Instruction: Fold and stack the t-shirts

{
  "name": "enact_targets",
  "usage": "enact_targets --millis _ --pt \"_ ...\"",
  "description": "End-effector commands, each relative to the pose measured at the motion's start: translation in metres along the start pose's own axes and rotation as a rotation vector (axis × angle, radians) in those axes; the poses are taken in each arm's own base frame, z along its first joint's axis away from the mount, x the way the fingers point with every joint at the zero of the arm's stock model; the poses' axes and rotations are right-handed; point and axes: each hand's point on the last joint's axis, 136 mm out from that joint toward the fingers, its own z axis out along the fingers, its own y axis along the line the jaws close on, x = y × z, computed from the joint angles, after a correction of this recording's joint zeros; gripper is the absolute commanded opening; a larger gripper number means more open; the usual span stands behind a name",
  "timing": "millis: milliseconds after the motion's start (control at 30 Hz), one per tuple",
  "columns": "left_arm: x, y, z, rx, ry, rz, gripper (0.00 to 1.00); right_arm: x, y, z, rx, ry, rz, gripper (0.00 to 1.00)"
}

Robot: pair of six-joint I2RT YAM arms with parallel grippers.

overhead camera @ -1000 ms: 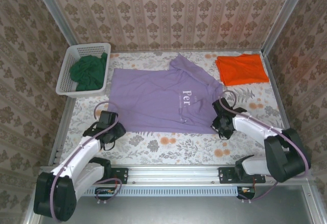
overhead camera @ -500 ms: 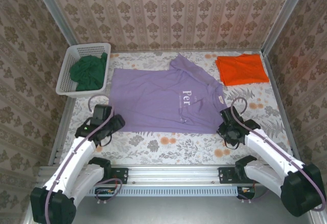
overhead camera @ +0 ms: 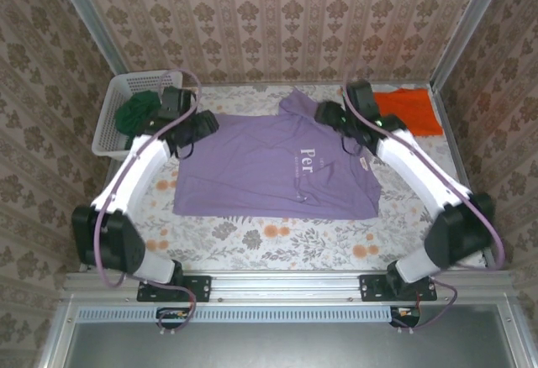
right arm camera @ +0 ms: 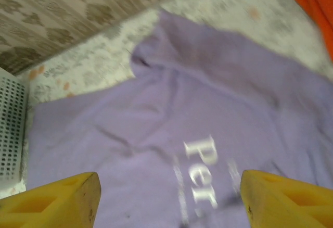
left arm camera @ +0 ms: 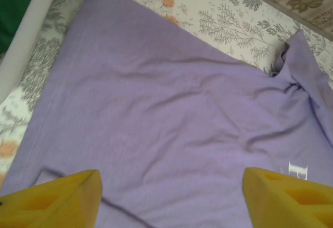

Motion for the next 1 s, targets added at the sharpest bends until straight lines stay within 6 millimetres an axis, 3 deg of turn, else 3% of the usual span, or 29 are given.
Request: enact_targets --millis 0,100,200,300,433,600,967 --pt "-0.04 0.004 0.026 -0.031 -0.014 -0.01 0.67 -0.036 0.008 0.046 0.045 -0.029 -0.133 0.73" --pt "-0.067 0.014 0.064 -0.108 0.005 0.004 0.62 -0.072 0.002 0.086 0.129 -0.109 -0.112 0.73" --pt "-0.079 0.018 0.108 -0.117 0.068 0.026 0.58 -0.091 -0.015 0.131 0.176 -0.13 -0.037 0.73" --pt "-0.086 0.021 0.147 -0.146 0.111 0.101 0.58 -0.092 -0.032 0.176 0.204 -0.098 -0.004 0.71" --pt "-0.086 0.026 0.191 -0.148 0.158 0.168 0.58 -0.088 -0.035 0.216 0.183 -0.079 -0.066 0.7" --pt "-0.081 0.034 0.234 -0.162 0.174 0.198 0.6 -0.073 -0.034 0.246 0.094 -0.023 -0.057 0.66" --pt "-0.07 0.055 0.259 -0.251 0.17 0.249 0.61 -0.041 -0.035 0.272 0.034 0.075 -0.04 0.63"
